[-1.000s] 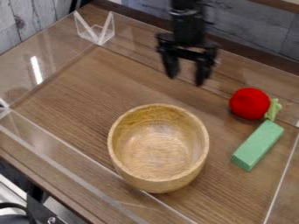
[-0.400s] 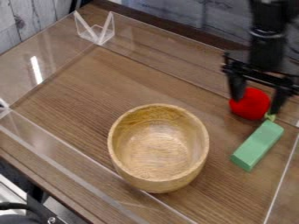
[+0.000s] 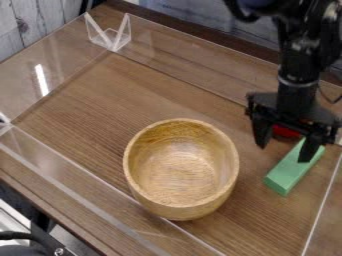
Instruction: Remove the green stick from the brown bowl and put it on the table
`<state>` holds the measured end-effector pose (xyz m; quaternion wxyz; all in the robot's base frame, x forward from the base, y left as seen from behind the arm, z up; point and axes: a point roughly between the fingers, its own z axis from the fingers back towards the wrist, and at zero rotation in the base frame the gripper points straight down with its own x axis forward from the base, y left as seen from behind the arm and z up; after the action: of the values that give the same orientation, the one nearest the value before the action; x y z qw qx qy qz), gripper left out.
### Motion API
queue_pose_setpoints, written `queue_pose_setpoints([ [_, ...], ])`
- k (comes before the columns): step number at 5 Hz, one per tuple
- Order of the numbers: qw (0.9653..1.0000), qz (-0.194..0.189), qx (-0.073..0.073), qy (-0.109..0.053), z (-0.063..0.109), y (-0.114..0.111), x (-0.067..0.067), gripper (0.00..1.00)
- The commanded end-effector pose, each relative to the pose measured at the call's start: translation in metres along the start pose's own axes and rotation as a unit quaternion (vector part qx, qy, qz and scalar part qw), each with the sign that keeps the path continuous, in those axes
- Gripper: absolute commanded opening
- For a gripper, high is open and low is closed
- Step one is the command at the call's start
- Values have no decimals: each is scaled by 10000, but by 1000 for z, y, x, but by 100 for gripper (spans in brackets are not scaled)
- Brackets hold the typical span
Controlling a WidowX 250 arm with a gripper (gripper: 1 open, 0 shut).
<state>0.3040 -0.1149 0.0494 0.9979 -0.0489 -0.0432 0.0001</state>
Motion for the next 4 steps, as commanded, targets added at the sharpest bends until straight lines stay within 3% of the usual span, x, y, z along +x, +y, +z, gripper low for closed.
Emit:
queue_pose_setpoints([
  [1, 9977, 69, -125, -664, 31, -12, 3, 100],
  [2, 9969, 131, -121, -760, 29, -15, 1, 100],
  [3, 9962, 20, -155, -861, 17, -24, -5, 100],
  [4, 9940, -177, -119, -1071, 16, -31, -10, 100],
])
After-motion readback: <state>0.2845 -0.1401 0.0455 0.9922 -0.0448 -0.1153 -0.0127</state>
